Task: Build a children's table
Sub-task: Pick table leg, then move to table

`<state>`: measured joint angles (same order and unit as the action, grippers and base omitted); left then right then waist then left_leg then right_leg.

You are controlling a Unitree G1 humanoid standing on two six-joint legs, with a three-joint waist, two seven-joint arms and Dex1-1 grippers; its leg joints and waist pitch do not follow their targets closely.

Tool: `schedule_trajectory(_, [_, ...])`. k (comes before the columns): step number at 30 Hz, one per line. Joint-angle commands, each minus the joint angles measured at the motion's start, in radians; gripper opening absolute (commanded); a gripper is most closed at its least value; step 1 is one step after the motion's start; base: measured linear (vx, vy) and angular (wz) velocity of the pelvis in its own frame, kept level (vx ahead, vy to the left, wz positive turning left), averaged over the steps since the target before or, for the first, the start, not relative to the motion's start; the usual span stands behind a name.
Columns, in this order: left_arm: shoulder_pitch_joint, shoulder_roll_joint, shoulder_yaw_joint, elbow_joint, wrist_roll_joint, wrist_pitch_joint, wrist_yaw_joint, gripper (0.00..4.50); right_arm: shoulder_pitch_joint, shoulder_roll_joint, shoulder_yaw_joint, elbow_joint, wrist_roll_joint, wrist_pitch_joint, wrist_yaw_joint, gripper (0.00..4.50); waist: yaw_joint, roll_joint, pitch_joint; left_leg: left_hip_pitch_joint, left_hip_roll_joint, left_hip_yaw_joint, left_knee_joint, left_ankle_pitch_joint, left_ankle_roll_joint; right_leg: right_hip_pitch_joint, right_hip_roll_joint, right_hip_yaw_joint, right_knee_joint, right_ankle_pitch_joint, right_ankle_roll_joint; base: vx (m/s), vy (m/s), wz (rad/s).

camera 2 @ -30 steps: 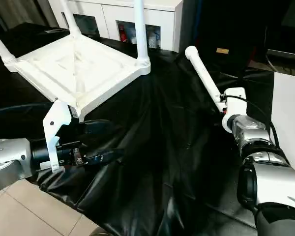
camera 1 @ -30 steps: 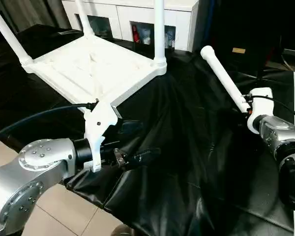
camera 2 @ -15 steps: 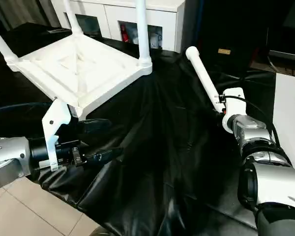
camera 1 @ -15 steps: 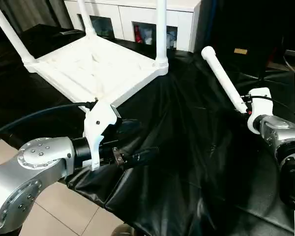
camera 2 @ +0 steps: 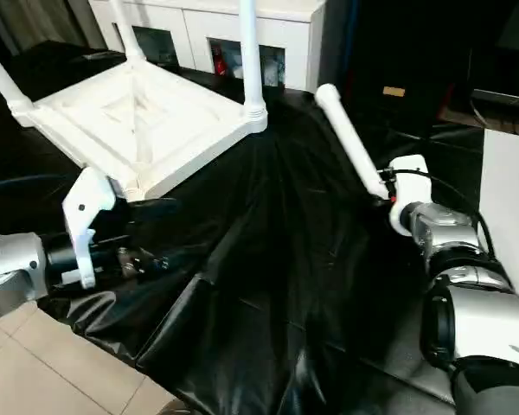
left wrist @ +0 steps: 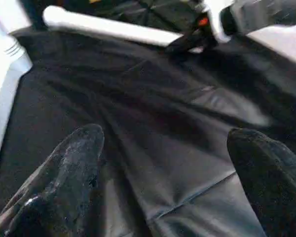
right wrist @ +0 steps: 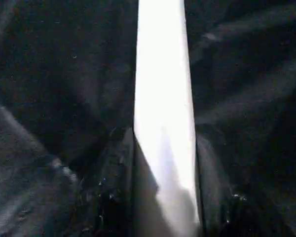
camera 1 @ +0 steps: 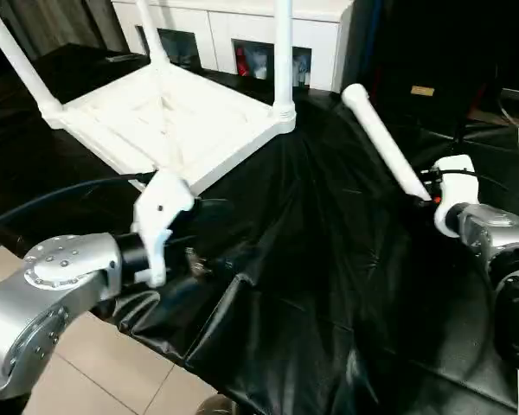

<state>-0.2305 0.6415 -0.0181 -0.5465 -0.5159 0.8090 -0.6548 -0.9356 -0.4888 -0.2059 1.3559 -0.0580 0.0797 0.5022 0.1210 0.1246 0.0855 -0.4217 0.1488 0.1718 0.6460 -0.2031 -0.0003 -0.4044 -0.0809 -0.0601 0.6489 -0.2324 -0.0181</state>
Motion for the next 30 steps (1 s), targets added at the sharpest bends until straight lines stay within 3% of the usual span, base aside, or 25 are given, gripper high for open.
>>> schedule_trajectory(1, [0.009, -0.005, -0.011, 0.026, 0.033, -0.023, 0.025, 4.5, -0.014, 0.021, -0.018, -0.005, 0.03, -0.017, 0.027, 1.25, 0.002, 0.007, -0.093, 0.028, 0.069, -0.027, -0.059, -0.044, 0.118, 0.044, -0.067, 0.035, -0.051, 0.009, -0.312, 0.0, 0.0, 0.0])
schedule_trajectory(3, [0.007, -0.026, -0.01, 0.051, 0.05, -0.04, 0.051, 4.5, -0.013, 0.03, -0.023, -0.011, 0.039, -0.03, 0.044, 1.25, -0.01, -0.001, -0.095, 0.026, 0.069, -0.027, -0.059, -0.053, 0.118, 0.046, -0.063, 0.033, -0.053, 0.037, -0.315, 0.0, 0.0, 0.0])
schedule_trajectory(4, [-0.001, -0.066, -0.013, 0.096, 0.076, -0.069, 0.097, 4.5, -0.007, 0.047, -0.044, -0.021, 0.068, -0.042, 0.064, 1.25, -0.013, -0.012, -0.096, 0.026, 0.069, -0.025, -0.059, -0.053, 0.121, 0.047, -0.063, 0.034, -0.054, 0.04, -0.316, 0.0, 0.0, 0.0])
schedule_trajectory(7, [-0.008, -0.098, -0.023, 0.123, 0.097, -0.098, 0.127, 4.5, 0.008, 0.058, -0.058, -0.034, 0.091, -0.051, 0.098, 1.24, -0.013, -0.018, -0.098, 0.025, 0.071, -0.024, -0.057, -0.069, 0.129, 0.047, -0.069, 0.035, -0.057, -0.024, -0.307, 0.0, 0.0, 0.0])
schedule_trajectory(8, [-0.01, -0.118, -0.029, 0.134, 0.107, -0.117, 0.141, 4.5, 0.02, 0.064, -0.064, -0.043, 0.102, -0.058, 0.122, 1.24, -0.012, -0.031, -0.1, 0.026, 0.072, -0.021, -0.055, -0.062, 0.127, 0.045, -0.069, 0.036, -0.058, -0.04, -0.301, 0.0, 0.0, 0.0])
schedule_trajectory(10, [-0.011, -0.129, -0.034, 0.139, 0.114, -0.128, 0.147, 4.5, 0.029, 0.066, -0.061, -0.05, 0.103, -0.067, 0.142, 1.24, -0.009, -0.023, -0.099, 0.027, 0.074, -0.019, -0.055, -0.059, 0.125, 0.041, -0.068, 0.035, -0.058, -0.056, -0.292, 0.0, 0.0, 0.0])
schedule_trajectory(11, [-0.011, -0.136, -0.04, 0.145, 0.124, -0.14, 0.147, 4.5, 0.035, 0.067, -0.067, -0.054, 0.111, -0.069, 0.149, 1.24, -0.011, -0.027, -0.1, 0.028, 0.074, -0.019, -0.056, -0.062, 0.12, 0.041, -0.066, 0.034, -0.059, -0.063, -0.288, 0.0, 0.0, 0.0])
schedule_trajectory(12, [-0.011, -0.148, -0.047, 0.153, 0.137, -0.155, 0.153, 4.5, 0.045, 0.068, -0.07, -0.063, 0.12, -0.076, 0.169, 1.24, -0.013, -0.04, -0.099, 0.026, 0.074, -0.017, -0.057, -0.061, 0.121, 0.042, -0.065, 0.035, -0.06, -0.064, -0.286, 0.0, 0.0, 0.0])
schedule_trajectory(15, [-0.014, -0.192, -0.053, 0.172, 0.163, -0.181, 0.196, 4.5, 0.085, 0.065, -0.091, -0.106, 0.158, -0.087, 0.184, 1.24, -0.014, -0.035, -0.1, 0.028, 0.075, -0.018, -0.058, -0.067, 0.115, 0.04, -0.066, 0.035, -0.059, -0.077, -0.274, 0.0, 0.0, 0.0])
schedule_trajectory(16, [-0.015, -0.207, -0.053, 0.178, 0.17, -0.183, 0.215, 4.5, 0.1, 0.066, -0.1, -0.126, 0.171, -0.092, 0.176, 1.24, -0.017, -0.046, -0.1, 0.028, 0.076, -0.016, -0.059, -0.066, 0.118, 0.041, -0.065, 0.036, -0.062, -0.069, -0.27, 0.0, 0.0, 0.0])
schedule_trajectory(17, [-0.015, -0.215, -0.054, 0.183, 0.176, -0.184, 0.23, 4.5, 0.109, 0.068, -0.111, -0.142, 0.184, -0.086, 0.171, 1.24, -0.013, -0.043, -0.103, 0.03, 0.076, -0.016, -0.058, -0.064, 0.118, 0.04, -0.069, 0.037, -0.061, -0.064, -0.267, 0.0, 0.0, 0.0])
schedule_trajectory(20, [-0.01, -0.231, -0.057, 0.198, 0.191, -0.2, 0.254, 4.5, 0.144, 0.078, -0.123, -0.198, 0.205, -0.084, 0.158, 1.24, -0.018, -0.05, -0.102, 0.027, 0.073, -0.014, -0.057, -0.061, 0.124, 0.041, -0.069, 0.036, -0.063, -0.07, -0.262, 0.0, 0.0, 0.0])
schedule_trajectory(22, [-0.003, -0.283, -0.027, 0.228, 0.224, -0.199, 0.353, 4.5, 0.28, 0.14, -0.156, -0.483, 0.267, -0.048, 0.095, 1.24, -0.02, -0.045, -0.098, 0.03, 0.076, -0.014, -0.063, -0.064, 0.122, 0.039, -0.066, 0.04, -0.07, -0.071, -0.215, 0.0, 0.0, 0.0])
schedule_trajectory(23, [0.0, -0.307, -0.006, 0.236, 0.229, -0.208, 0.388, 4.5, 0.346, 0.172, -0.161, -0.623, 0.29, -0.029, 0.077, 1.24, -0.022, -0.046, -0.101, 0.032, 0.079, -0.016, -0.064, -0.07, 0.12, 0.038, -0.069, 0.04, -0.066, -0.069, -0.213, 0.0, 0.0, 0.0])
schedule_trajectory(25, [0.022, -0.352, 0.038, 0.248, 0.26, -0.266, 0.459, 4.5, 0.511, 0.255, -0.151, -0.95, 0.292, 0.022, -0.033, 1.24, -0.03, -0.041, -0.1, 0.029, 0.082, -0.026, -0.076, -0.077, 0.108, 0.04, -0.065, 0.038, -0.071, -0.081, -0.181, 0.0, 0.0, 0.0])
schedule_trajectory(26, [0.024, -0.354, 0.04, 0.249, 0.262, -0.268, 0.463, 4.5, 0.52, 0.261, -0.151, -0.967, 0.293, 0.024, -0.039, 1.24, -0.027, -0.04, -0.1, 0.034, 0.084, -0.024, -0.079, -0.083, 0.103, 0.038, -0.064, 0.039, -0.078, -0.088, -0.167, 0.0, 0.0, 0.0])
schedule_trajectory(27, [0.031, -0.361, 0.048, 0.254, 0.27, -0.268, 0.48, 4.5, 0.557, 0.283, -0.15, -1.037, 0.299, 0.027, -0.062, 1.24, -0.038, -0.045, -0.103, 0.031, 0.081, -0.027, -0.083, -0.093, 0.092, 0.041, -0.064, 0.036, -0.073, -0.09, -0.173, 0.0, 0.0, 0.0])
schedule_trajectory(28, [0.031, -0.361, 0.048, 0.254, 0.27, -0.268, 0.48, 4.5, 0.557, 0.283, -0.15, -1.037, 0.299, 0.027, -0.062, 1.24, -0.04, -0.043, -0.1, 0.035, 0.08, -0.024, -0.086, -0.136, 0.072, 0.035, -0.064, 0.036, -0.081, -0.139, -0.174, 0.0, 0.0, 0.0])
schedule_trajectory(29, [0.045, -0.357, 0.043, 0.276, 0.3, -0.307, 0.495, 4.5, 0.638, 0.338, -0.136, -1.163, 0.281, 0.054, -0.131, 1.24, -0.044, -0.039, -0.098, 0.034, 0.076, -0.022, -0.087, -0.161, 0.064, 0.036, -0.068, 0.038, -0.085, -0.172, -0.177, 0.0, 0.0, 0.0])
schedule_trajectory(30, [0.047, -0.36, 0.045, 0.289, 0.308, -0.323, 0.505, 4.5, 0.664, 0.362, -0.13, -1.191, 0.262, 0.046, -0.166, 1.24, -0.049, -0.023, -0.1, 0.089, 0.08, 0.03, -0.05, -0.209, 0.0, -0.014, -0.054, 0.086, -0.131, -0.29, -0.118, -0.059, 0.021, -0.08])
